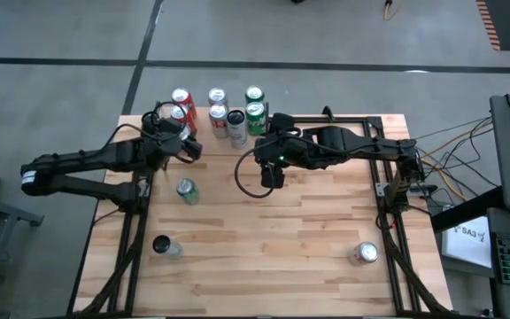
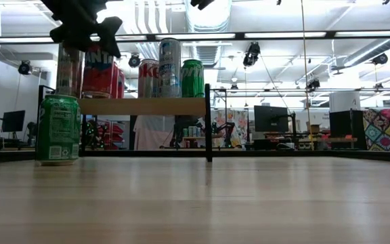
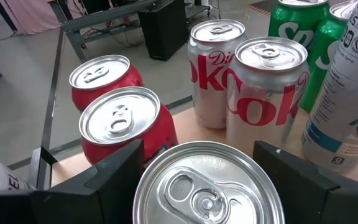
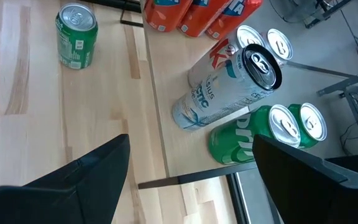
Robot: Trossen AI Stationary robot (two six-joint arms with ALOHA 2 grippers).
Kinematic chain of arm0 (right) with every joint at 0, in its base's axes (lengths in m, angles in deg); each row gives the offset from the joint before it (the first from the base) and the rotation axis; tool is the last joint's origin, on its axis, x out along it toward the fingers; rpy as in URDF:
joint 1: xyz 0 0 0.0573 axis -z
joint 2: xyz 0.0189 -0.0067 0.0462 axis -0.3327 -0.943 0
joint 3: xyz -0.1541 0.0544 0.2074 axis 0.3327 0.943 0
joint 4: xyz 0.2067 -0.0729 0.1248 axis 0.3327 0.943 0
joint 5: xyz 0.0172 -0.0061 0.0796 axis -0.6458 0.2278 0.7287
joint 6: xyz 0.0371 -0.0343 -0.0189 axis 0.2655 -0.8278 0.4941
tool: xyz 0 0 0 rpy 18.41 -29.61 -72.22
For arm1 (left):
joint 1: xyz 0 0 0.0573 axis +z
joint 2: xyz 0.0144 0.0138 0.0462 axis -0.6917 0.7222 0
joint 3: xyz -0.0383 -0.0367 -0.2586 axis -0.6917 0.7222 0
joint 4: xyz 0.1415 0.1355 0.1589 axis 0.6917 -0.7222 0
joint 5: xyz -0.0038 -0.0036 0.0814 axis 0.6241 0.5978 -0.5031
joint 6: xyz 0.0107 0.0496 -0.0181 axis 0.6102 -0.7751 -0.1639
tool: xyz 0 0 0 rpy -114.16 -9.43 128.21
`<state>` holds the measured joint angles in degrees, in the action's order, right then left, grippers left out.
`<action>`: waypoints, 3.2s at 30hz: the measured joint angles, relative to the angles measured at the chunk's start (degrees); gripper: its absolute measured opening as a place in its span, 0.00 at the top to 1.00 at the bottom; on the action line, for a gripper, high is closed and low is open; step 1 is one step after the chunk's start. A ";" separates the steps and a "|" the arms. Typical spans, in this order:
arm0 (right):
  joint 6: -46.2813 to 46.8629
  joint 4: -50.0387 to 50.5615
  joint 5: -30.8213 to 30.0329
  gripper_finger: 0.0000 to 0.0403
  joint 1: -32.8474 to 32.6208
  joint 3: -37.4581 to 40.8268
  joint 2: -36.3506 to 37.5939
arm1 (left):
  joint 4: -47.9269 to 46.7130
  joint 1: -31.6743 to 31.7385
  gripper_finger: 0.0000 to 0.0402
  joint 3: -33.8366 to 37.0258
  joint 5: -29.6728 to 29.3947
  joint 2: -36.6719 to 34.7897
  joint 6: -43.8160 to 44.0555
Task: Place canned beverage on shelf
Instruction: Put the red soda can aligned with the other red soda cans on the shelf
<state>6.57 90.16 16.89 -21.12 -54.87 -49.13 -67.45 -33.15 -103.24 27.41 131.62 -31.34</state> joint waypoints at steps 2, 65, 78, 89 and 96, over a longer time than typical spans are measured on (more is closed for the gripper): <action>0.23 0.01 -0.01 0.19 0.00 0.00 0.00 | 0.22 0.00 0.32 0.22 -0.02 -0.01 0.01; 1.05 -0.10 -0.03 0.19 -0.03 0.00 0.00 | 0.08 0.00 0.30 1.82 -2.02 0.04 3.77; 1.05 -0.08 -0.03 0.19 -0.03 0.00 0.00 | -0.07 0.00 0.26 1.93 -4.26 0.01 4.26; 1.16 -0.10 -0.03 0.19 -0.03 0.00 0.00 | 0.03 0.00 0.26 1.93 -4.66 -0.23 4.17; 1.57 -0.10 -0.03 0.19 -0.03 0.00 0.00 | 0.10 0.00 0.26 1.93 -4.72 -1.02 4.07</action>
<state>8.14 90.06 16.86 -21.15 -54.87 -49.13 -67.35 -33.15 -101.31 22.69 130.60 -27.27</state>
